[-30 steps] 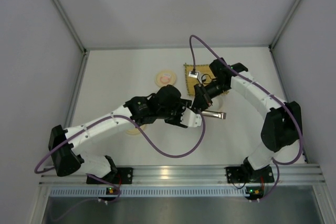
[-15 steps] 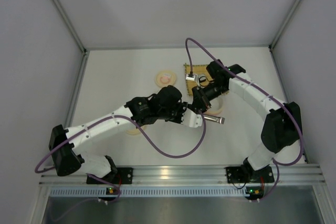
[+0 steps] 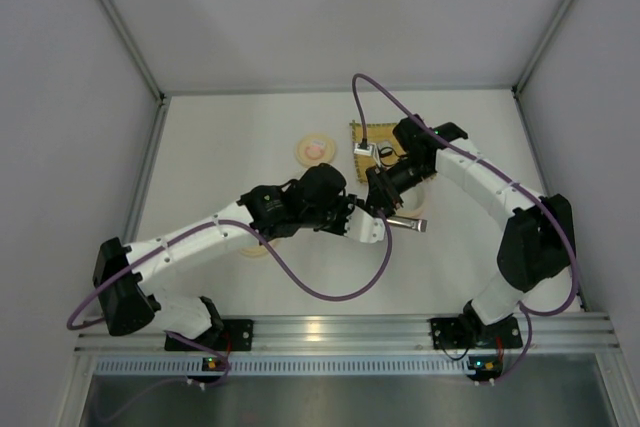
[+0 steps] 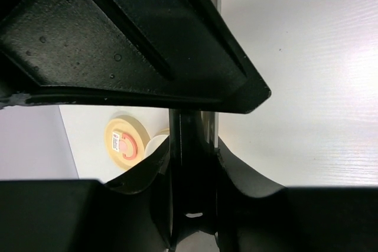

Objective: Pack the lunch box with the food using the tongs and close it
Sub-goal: Pick up the fake food from the plate, then place the fake food in the packing box, then pick up the fake food from the plate.

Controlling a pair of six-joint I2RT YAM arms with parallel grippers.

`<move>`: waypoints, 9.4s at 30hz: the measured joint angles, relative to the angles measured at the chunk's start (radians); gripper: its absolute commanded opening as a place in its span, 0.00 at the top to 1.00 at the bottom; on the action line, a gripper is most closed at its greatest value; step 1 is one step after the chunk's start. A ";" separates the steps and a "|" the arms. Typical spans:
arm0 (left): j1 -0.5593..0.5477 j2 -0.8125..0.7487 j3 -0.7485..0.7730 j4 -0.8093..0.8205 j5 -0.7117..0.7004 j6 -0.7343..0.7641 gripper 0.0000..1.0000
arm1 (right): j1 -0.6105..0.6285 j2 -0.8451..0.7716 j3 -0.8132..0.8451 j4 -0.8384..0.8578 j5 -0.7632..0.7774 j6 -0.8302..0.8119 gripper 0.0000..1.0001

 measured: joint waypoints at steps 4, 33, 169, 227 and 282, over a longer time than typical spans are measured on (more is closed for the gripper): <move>-0.001 -0.005 0.000 0.001 0.000 0.006 0.71 | 0.000 0.000 0.000 0.000 0.012 -0.004 0.69; 0.228 -0.238 0.134 -0.011 0.146 -0.177 0.04 | -0.159 0.000 0.129 -0.037 0.112 -0.011 0.73; 1.227 -0.227 -0.255 -0.102 0.686 -0.729 0.02 | 0.223 0.121 0.295 0.249 0.884 0.158 0.77; 1.227 -0.242 -0.254 -0.101 0.657 -0.713 0.02 | -0.215 -0.015 0.039 0.225 0.924 0.302 0.45; 1.227 -0.251 -0.262 -0.079 0.636 -0.714 0.02 | -0.193 0.175 0.276 0.115 0.928 0.331 0.48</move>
